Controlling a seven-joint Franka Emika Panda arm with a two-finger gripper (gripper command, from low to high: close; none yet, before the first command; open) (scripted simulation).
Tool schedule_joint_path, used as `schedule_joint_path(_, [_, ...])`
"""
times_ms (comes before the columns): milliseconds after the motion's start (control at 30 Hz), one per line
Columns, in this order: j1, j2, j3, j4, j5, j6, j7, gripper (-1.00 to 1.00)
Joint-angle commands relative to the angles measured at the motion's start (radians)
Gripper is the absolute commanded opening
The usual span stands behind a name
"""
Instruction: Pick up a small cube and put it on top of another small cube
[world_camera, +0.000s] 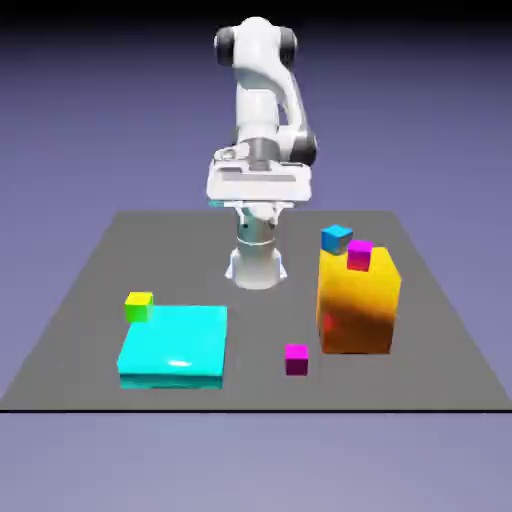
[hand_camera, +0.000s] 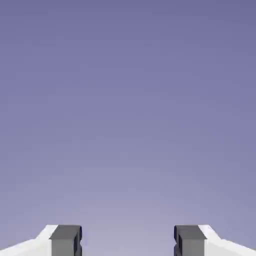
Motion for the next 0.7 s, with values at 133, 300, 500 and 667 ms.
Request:
schedule_joint_path(133, [-0.181,0.168,0.178,0.035,0.121,-0.056,0.171,0.0])
schedule_joint_path(300, [-0.362,0.336,0.356,0.071,0.241,-0.113,0.341,0.0])
schedule_joint_path(500, [-0.58,0.537,0.569,0.114,0.386,-0.18,0.546,0.0])
schedule_joint_path(667, [-0.761,0.705,0.747,0.149,0.507,-0.237,0.716,0.0])
